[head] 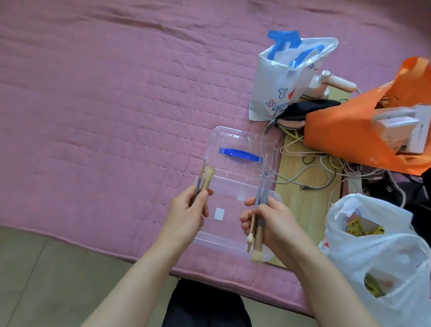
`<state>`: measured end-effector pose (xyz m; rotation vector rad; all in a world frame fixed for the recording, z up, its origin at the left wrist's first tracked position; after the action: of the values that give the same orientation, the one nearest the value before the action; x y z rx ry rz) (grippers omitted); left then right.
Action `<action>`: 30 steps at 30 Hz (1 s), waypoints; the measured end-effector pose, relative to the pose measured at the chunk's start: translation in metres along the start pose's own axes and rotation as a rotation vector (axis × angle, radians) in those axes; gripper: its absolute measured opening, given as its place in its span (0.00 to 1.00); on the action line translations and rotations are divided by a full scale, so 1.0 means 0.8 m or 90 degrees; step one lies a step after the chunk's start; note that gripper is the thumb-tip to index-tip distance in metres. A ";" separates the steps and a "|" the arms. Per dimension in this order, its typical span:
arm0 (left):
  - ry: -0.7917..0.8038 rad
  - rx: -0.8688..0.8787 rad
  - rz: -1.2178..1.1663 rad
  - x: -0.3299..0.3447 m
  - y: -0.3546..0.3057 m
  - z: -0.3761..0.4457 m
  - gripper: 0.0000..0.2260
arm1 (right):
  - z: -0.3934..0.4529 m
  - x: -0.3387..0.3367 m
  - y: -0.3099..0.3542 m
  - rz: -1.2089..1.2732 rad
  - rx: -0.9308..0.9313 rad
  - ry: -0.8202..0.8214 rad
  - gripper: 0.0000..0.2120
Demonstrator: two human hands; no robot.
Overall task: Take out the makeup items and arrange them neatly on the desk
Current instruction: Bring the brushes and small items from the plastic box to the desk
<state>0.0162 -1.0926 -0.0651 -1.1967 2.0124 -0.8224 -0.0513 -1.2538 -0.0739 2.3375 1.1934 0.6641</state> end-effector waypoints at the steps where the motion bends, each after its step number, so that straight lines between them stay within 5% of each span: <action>1: 0.005 -0.007 -0.014 -0.001 -0.004 -0.015 0.09 | -0.012 0.004 0.005 0.009 -0.008 0.003 0.11; 14: -0.170 -0.059 -0.137 -0.039 0.009 -0.194 0.07 | -0.140 0.026 0.003 -0.075 -0.016 0.104 0.14; 30: -0.447 -0.097 -0.368 -0.132 0.083 -0.369 0.06 | -0.240 0.186 -0.071 -0.466 -0.029 0.323 0.12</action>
<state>-0.2088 -0.9171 0.0812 -1.8787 1.1817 -0.4002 -0.1231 -1.0695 0.0785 1.5292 2.0623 1.0004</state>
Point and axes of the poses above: each hand's wrist, its own z-axis towards the middle knuckle, its own x-axis out of the palm, y = z × x, the point moved 8 cm from there along z, towards the middle knuckle, and after that the axes turned 8 degrees about z, right-handed, at the moved point
